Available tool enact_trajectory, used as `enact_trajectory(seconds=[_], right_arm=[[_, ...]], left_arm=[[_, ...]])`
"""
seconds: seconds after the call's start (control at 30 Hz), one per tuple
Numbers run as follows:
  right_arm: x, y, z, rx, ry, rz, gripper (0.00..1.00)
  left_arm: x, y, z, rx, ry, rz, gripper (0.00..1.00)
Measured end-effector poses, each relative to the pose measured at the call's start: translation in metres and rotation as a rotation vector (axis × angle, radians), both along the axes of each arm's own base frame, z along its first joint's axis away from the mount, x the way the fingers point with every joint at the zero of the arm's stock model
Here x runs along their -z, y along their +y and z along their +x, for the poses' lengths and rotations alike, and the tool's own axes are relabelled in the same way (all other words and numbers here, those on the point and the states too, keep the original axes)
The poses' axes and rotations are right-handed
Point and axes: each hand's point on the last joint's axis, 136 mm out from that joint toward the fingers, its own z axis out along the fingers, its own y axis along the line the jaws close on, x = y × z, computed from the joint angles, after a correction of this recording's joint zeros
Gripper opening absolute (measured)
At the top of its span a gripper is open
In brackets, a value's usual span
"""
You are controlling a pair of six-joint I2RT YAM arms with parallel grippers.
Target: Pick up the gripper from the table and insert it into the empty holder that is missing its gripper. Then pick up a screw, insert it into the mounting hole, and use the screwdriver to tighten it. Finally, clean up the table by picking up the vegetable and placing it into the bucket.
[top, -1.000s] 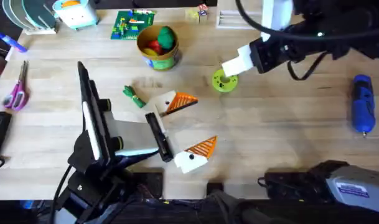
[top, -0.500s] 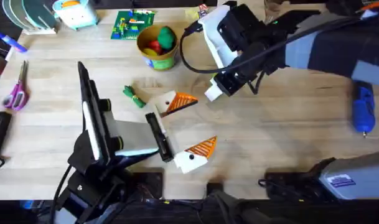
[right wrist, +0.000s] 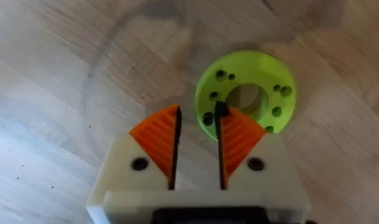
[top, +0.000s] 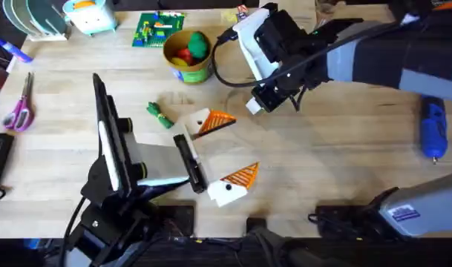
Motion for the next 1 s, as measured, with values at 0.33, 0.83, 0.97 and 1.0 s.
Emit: enact_trajectory(seconds=[0.33, 0.83, 0.97, 1.0], right_arm=[[0.000, -0.008, 0.006, 0.034, -0.027, -0.036, 0.189], [0.000, -0.011, 0.007, 0.044, -0.032, -0.053, 0.311], [0.000, -0.012, 0.007, 0.044, -0.034, -0.056, 0.324], [0.000, -0.012, 0.007, 0.044, -0.034, -0.056, 0.325]], left_arm=[[0.000, 0.000, 0.000, 0.001, 0.000, 0.000, 0.993], [0.000, 0.000, 0.000, 0.000, 0.000, 0.000, 0.993], [0.000, 0.000, 0.000, 0.000, 0.000, 0.000, 0.993], [0.000, 0.000, 0.000, 0.001, 0.000, 0.000, 0.993]])
